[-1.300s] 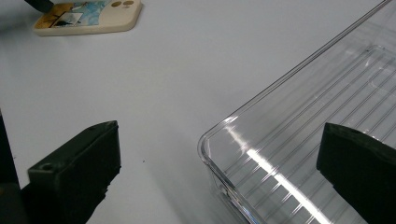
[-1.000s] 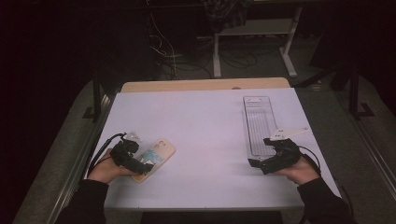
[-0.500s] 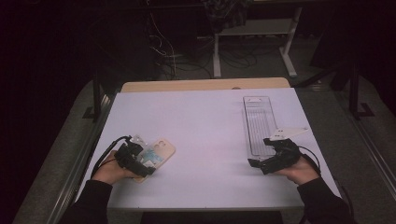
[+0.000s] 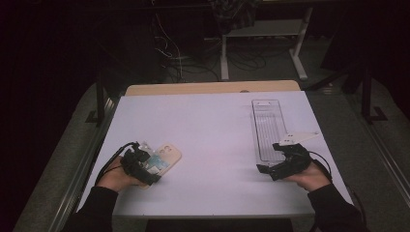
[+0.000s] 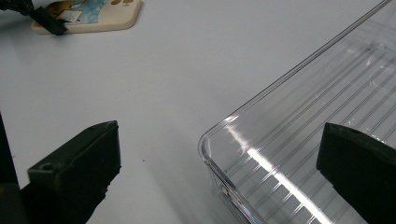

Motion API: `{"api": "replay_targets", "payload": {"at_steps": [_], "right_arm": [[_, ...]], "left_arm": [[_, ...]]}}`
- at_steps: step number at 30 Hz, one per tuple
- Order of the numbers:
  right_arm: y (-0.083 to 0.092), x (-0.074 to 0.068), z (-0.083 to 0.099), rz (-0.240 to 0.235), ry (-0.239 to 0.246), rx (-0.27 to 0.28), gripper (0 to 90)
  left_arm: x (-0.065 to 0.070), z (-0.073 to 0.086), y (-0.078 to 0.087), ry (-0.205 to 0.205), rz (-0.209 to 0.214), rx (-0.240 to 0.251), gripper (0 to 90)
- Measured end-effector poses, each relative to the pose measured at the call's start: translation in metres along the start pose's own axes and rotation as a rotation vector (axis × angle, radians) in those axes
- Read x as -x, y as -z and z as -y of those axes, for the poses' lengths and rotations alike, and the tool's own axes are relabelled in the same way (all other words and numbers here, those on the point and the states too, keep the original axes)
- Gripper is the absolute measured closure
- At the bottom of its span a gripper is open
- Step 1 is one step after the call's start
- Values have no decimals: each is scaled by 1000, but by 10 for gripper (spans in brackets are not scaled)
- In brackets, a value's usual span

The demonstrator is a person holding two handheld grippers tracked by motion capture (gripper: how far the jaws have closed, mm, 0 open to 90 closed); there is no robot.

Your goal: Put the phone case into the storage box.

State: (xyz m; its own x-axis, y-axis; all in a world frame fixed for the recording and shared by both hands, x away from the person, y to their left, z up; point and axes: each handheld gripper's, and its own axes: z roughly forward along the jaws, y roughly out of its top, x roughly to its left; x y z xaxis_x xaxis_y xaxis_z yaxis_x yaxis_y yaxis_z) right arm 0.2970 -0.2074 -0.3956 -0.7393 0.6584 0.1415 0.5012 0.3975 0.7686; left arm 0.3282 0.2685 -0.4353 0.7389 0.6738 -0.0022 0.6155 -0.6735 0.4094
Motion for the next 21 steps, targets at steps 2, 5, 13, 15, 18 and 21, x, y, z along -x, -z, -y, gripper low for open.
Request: {"api": "replay_targets", "payload": {"at_steps": [2, 5, 13, 15, 18, 21], "right_arm": [[0, 0, 0, 0, 1, 0, 0], [0, 0, 0, 0, 1, 0, 0], [0, 0, 0, 0, -9, -3, 0], [0, 0, 0, 1, -5, -1, 0], [0, 0, 0, 1, -6, 0, 0], [0, 0, 0, 0, -7, -2, 0]], "left_arm": [[0, 0, 0, -1, 0, 0, 0], [0, 0, 0, -2, 2, 2, 0], [0, 0, 0, -4, 0, -1, 0], [0, 0, 0, -5, 0, -6, 3], [0, 0, 1, -17, 0, -13, 19], [0, -1, 2, -18, 3, -16, 29]]}}
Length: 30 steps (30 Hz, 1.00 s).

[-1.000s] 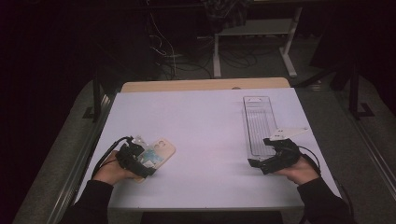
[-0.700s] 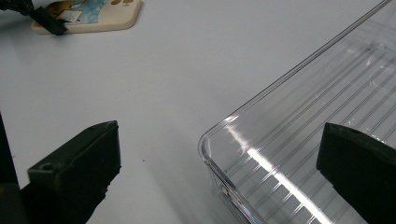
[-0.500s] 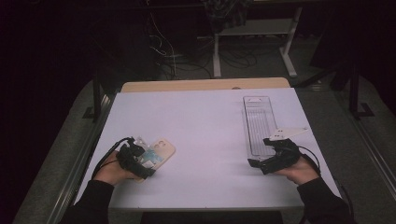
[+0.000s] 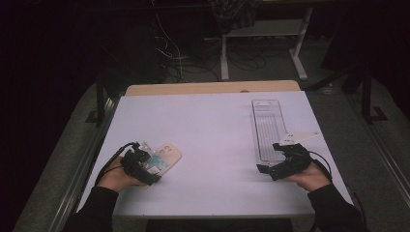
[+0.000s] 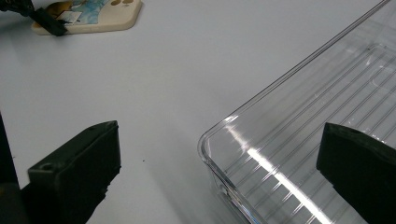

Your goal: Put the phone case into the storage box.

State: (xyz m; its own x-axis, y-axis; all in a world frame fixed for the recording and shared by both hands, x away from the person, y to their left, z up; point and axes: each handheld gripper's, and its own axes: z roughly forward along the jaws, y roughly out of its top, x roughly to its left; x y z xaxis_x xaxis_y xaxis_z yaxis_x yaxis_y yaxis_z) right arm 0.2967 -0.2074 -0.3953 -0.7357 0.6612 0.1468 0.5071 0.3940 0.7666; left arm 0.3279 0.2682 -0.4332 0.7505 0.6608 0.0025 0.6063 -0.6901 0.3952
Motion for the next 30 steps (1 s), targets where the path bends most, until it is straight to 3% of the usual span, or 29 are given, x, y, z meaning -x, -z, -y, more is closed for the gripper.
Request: {"api": "replay_targets", "payload": {"at_steps": [27, 30], "right_arm": [[0, 1, 0, 1, -1, 4, 0], [0, 1, 0, 1, 2, 6, 0]], "left_arm": [[-1, -3, 4, 3, 13, -18, 108], [0, -3, 4, 5, 6, -2, 108]]}}
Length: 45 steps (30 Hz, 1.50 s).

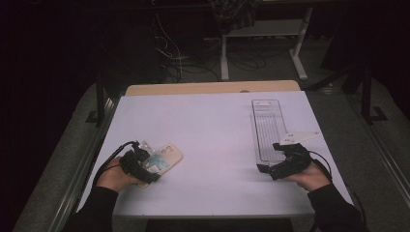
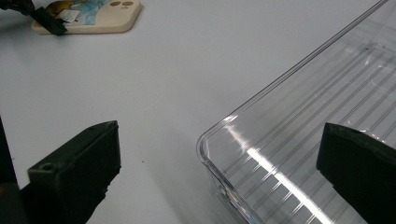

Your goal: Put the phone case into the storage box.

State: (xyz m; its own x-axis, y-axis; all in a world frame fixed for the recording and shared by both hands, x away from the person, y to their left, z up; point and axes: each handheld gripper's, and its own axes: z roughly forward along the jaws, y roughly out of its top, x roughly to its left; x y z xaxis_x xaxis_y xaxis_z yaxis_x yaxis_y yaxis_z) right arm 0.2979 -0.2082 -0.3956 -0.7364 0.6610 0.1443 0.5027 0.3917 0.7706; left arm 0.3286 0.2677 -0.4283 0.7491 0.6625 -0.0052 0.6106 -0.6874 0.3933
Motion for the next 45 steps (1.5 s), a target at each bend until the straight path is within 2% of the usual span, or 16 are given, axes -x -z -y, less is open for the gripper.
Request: {"api": "replay_targets", "payload": {"at_steps": [1, 4, 12, 17, 18, 21, 23, 29, 33, 38, 41, 42, 45], "right_arm": [[0, 0, 0, 1, 1, 0, 0], [0, 0, 0, -1, 0, 0, 0], [0, 0, 0, 0, -1, -1, 0], [0, 1, 0, 2, -3, -2, 0], [0, 1, 0, 2, -3, -2, 0], [1, 1, 0, 2, -2, -3, 0], [1, 1, 1, 2, -3, 0, 0], [3, 4, 1, 0, -11, 8, 0], [4, 5, 1, -7, -19, 10, 0], [5, 6, 1, -11, -9, 13, 0], [4, 6, 1, -16, -10, 16, 0], [4, 6, 0, -17, -13, 16, 0], [3, 7, -1, -28, -13, 20, 0]], "left_arm": [[0, -1, 2, -2, 5, -10, 108], [-1, -1, 6, -12, 0, 3, 108], [0, -6, 17, -2, 7, 45, 107], [-1, -10, 22, -16, 26, 61, 107], [0, -10, 22, -7, 26, 77, 107], [0, -13, 25, -27, 40, 75, 107], [1, -17, 28, -49, 44, 93, 107], [5, -26, 29, -67, 66, 116, 107], [7, -33, 31, -98, 76, 104, 107], [10, -37, 32, -108, 79, 117, 107], [11, -41, 32, -132, 84, 112, 107], [12, -42, 32, -121, 89, 116, 107], [11, -46, 32, -144, 100, 114, 107]]}}
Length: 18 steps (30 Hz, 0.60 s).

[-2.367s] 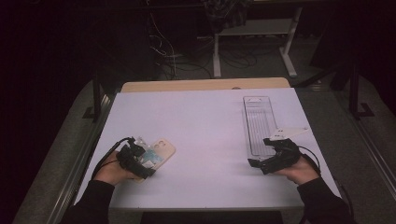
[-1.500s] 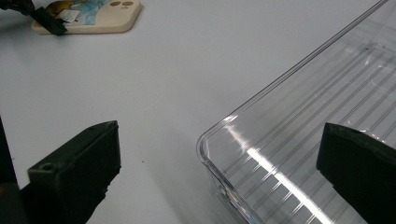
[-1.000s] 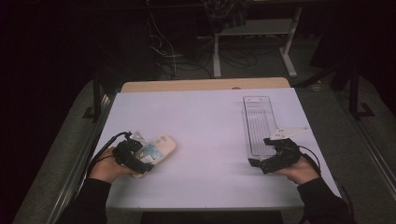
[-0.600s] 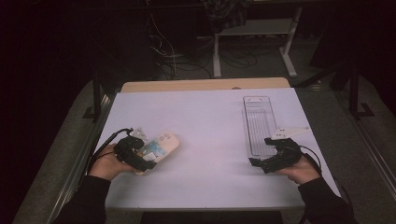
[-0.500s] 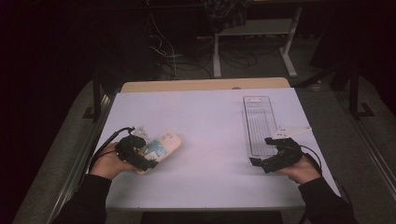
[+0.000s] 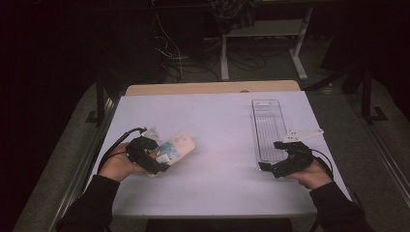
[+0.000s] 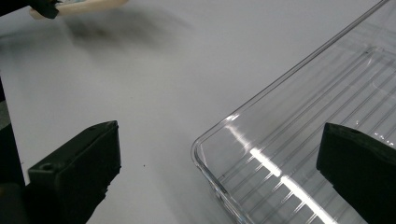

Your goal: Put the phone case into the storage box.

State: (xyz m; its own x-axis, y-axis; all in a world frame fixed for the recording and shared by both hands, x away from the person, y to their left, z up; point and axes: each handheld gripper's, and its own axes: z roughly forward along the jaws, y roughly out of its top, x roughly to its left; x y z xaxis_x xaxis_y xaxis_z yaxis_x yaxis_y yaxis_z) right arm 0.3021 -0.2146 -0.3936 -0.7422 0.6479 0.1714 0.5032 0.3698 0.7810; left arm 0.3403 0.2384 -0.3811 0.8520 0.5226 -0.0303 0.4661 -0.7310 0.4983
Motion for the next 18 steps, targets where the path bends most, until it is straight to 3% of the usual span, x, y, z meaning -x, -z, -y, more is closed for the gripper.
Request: {"api": "replay_targets", "payload": {"at_steps": [7, 8, 9, 10, 11, 18], "right_arm": [[3, 2, -8, -14, 7, 21, 0], [3, 2, -10, -14, 8, 18, 0], [3, 2, -12, -13, 14, 18, 0], [3, 2, -13, -14, 14, 18, 0], [3, 2, -16, -15, 19, 18, 0], [0, 3, -26, -22, 35, 22, 0]], "left_arm": [[2, -11, -1, -23, 32, 13, 107], [1, -13, 1, -41, 36, 0, 107], [2, -15, 0, -32, 41, 14, 107], [2, -18, 1, -49, 46, 4, 107], [4, -19, 0, -38, 52, 16, 107], [7, -33, -2, -79, 60, -2, 107]]}}
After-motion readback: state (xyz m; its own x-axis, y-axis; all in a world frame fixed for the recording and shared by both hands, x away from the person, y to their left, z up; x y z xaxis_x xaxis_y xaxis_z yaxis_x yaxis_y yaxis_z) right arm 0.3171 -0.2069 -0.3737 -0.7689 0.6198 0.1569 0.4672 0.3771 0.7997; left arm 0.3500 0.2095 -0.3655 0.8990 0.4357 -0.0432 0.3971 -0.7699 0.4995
